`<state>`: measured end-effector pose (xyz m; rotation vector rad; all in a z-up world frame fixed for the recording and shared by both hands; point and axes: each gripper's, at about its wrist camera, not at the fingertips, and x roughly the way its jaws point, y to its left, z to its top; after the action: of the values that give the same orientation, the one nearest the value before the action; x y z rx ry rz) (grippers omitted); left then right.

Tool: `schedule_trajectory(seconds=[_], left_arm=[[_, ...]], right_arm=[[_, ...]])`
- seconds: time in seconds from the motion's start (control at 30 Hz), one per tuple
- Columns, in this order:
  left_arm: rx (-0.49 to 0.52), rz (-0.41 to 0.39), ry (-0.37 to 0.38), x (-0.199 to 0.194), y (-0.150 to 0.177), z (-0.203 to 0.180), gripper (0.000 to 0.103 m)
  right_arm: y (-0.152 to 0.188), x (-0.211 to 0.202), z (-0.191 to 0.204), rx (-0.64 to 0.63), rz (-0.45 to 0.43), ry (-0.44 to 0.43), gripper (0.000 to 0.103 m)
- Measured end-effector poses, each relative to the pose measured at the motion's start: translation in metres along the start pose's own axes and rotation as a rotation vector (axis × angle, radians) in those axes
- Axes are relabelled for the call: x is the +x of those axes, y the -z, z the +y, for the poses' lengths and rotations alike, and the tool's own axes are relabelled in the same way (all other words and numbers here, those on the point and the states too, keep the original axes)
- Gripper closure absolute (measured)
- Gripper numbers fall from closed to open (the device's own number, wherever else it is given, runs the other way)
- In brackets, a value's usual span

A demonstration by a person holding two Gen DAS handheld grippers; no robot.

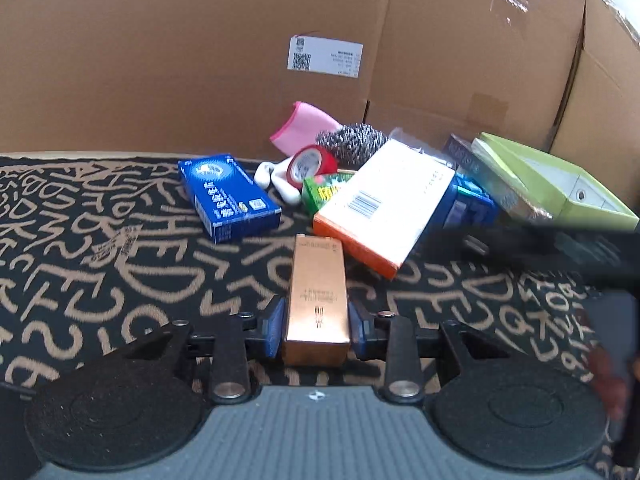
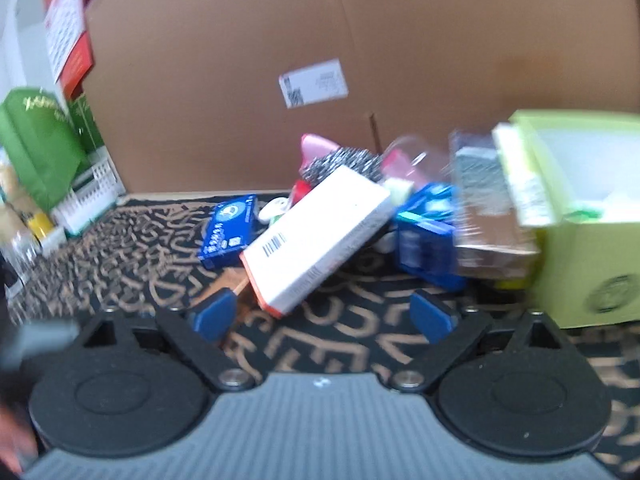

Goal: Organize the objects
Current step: 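Grasp the tall copper box with the left tool, then grasp the white box with orange end with right tool while left holds copper box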

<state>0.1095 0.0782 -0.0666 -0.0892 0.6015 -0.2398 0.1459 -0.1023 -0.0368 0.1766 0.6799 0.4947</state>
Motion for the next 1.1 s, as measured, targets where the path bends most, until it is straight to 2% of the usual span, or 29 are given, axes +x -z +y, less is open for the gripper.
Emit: schedule_trajectory(seconds=[0.1,0.13,0.17,0.2,0.23,0.3,0.37,0.47,0.53,0.57,0.6,0.67,0.8,0.9,0.93,0.97,1.0,1.1], left_arm=[[-0.001,0.010,0.024,-0.004,0.001,0.002,0.068],[-0.004,0.010,0.029,-0.005,0.002,0.003,0.068],[-0.002,0.009,0.031,-0.006,0.003,0.004,0.068],[0.000,0.008,0.027,-0.007,0.004,0.004,0.068],[0.004,0.009,0.023,-0.009,0.005,0.004,0.068],[0.010,0.014,0.021,-0.011,0.005,0.003,0.068],[0.013,0.019,0.023,-0.013,0.006,0.002,0.068],[0.025,0.019,0.006,-0.015,0.008,-0.001,0.068],[0.015,0.024,-0.049,-0.018,0.008,-0.001,0.068],[0.007,0.022,-0.085,-0.019,0.008,-0.001,0.068],[-0.001,0.018,-0.122,-0.022,0.008,-0.001,0.068],[-0.016,0.010,-0.167,-0.027,0.011,0.002,0.068],[-0.047,0.017,-0.142,-0.033,0.016,0.011,0.068],[-0.038,0.018,-0.137,-0.035,0.017,0.010,0.068],[-0.041,0.018,-0.131,-0.036,0.018,0.010,0.068],[-0.040,0.019,-0.126,-0.035,0.018,0.008,0.068],[-0.036,0.019,-0.118,-0.036,0.019,0.008,0.068],[-0.026,0.024,-0.094,-0.035,0.019,0.004,0.068]], right_arm=[[-0.005,0.024,-0.001,0.069,0.002,-0.002,0.012],[-0.006,0.031,-0.001,0.084,0.004,-0.005,0.016],[-0.007,0.037,-0.001,0.091,0.008,-0.014,0.030],[-0.006,0.041,-0.001,0.092,0.017,-0.017,0.051],[-0.004,0.040,-0.005,0.112,0.009,-0.053,0.054],[0.000,0.032,-0.011,0.132,0.012,-0.095,0.080],[0.005,0.019,-0.012,0.094,0.019,-0.086,0.085],[0.014,0.004,-0.020,0.046,0.036,0.003,0.087],[0.011,-0.002,-0.020,0.019,0.038,0.007,0.083],[0.008,-0.002,-0.018,0.023,0.044,-0.005,0.071],[0.004,-0.001,-0.015,0.031,0.043,-0.011,0.035],[-0.006,-0.001,0.002,0.031,0.006,0.003,0.000],[-0.022,0.029,0.037,0.047,0.030,0.050,0.000],[-0.021,0.058,0.053,0.012,0.087,0.148,0.001],[-0.016,0.062,0.055,-0.029,0.081,0.167,0.006],[-0.011,0.061,0.053,-0.059,0.072,0.146,0.023],[-0.006,0.056,0.049,-0.070,0.069,0.109,0.036],[0.008,0.027,0.033,-0.134,0.086,0.061,0.048]])
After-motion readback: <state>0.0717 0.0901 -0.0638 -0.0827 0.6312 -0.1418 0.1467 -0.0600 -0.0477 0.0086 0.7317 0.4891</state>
